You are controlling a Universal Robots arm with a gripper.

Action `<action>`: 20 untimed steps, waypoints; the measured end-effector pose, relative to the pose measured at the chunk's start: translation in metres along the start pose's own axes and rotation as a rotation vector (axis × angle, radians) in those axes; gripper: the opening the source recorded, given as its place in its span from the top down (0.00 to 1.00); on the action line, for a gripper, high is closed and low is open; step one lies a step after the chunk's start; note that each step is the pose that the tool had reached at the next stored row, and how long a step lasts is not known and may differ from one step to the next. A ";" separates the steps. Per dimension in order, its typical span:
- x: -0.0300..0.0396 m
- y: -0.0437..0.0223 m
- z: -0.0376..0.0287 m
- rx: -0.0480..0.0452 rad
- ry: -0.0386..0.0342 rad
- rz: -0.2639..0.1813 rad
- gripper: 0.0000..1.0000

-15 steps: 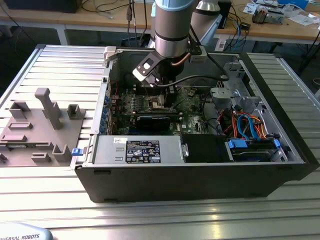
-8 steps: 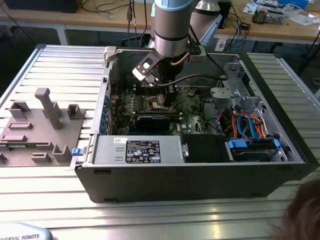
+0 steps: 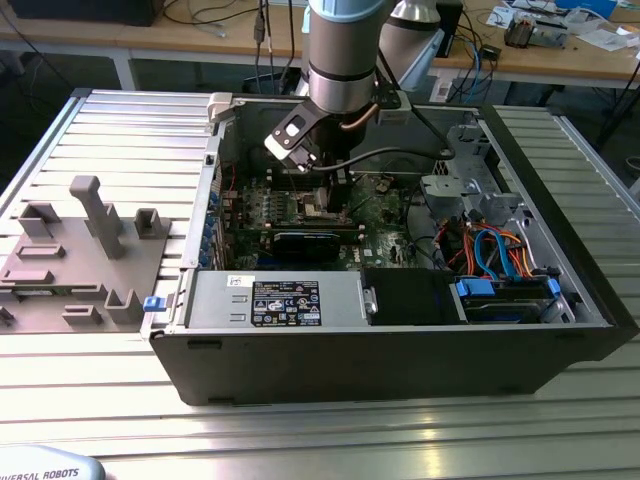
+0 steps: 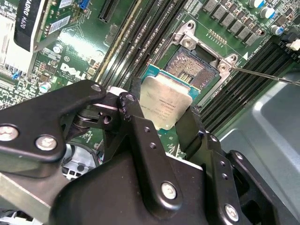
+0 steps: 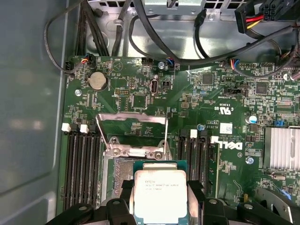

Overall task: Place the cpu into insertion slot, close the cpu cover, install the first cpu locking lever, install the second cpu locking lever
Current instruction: 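Place the cpu into insertion slot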

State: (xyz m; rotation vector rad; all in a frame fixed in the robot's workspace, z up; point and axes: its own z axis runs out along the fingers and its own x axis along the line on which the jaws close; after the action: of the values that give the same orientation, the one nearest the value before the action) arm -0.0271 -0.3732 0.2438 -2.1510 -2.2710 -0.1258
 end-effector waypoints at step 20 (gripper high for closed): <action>0.0103 -0.0063 0.0132 -0.0008 -0.0008 0.014 0.46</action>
State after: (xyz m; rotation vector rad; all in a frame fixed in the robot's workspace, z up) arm -0.0334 -0.3625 0.2309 -2.1669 -2.2566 -0.1257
